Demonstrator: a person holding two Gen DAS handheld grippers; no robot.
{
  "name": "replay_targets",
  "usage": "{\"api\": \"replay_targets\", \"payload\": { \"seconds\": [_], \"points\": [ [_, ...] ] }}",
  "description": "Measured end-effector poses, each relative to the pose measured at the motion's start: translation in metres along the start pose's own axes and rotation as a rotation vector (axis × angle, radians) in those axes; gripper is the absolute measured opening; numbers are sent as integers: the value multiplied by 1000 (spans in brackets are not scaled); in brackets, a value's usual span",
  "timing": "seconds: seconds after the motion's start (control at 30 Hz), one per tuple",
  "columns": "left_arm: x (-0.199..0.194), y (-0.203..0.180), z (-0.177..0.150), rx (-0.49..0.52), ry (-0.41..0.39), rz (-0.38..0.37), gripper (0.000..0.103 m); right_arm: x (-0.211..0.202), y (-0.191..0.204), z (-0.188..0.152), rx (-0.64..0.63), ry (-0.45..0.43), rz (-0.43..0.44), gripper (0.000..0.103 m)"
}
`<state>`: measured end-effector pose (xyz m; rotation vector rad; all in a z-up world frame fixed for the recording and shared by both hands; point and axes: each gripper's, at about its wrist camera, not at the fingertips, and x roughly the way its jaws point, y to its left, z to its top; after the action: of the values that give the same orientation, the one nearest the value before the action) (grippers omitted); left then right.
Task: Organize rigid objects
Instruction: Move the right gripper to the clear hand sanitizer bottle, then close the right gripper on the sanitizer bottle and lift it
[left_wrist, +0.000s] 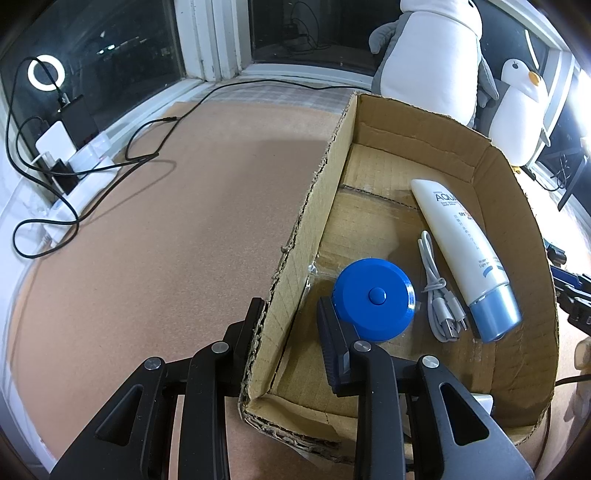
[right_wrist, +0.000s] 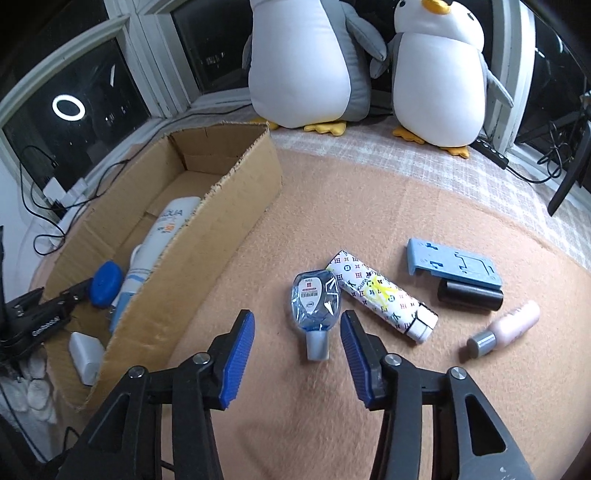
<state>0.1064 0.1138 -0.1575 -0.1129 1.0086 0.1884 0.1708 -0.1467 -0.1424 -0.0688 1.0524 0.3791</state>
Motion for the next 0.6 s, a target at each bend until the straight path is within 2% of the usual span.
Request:
{"api": "replay_targets", "payload": {
  "seconds": [0.2, 0.37, 0.53, 0.6],
  "points": [
    [0, 0, -1, -4, -1, 0, 27, 10, 5, 2, -36, 17, -32, 42],
    [0, 0, -1, -3, -1, 0, 27, 17, 9, 4, -69, 31, -58, 33],
    [0, 0, -1, -3, -1, -1, 27, 20, 13, 4, -103, 34, -83, 32],
    [0, 0, -1, -4, -1, -1, 27, 21, 14, 5, -105, 33, -83, 28]
  ]
}}
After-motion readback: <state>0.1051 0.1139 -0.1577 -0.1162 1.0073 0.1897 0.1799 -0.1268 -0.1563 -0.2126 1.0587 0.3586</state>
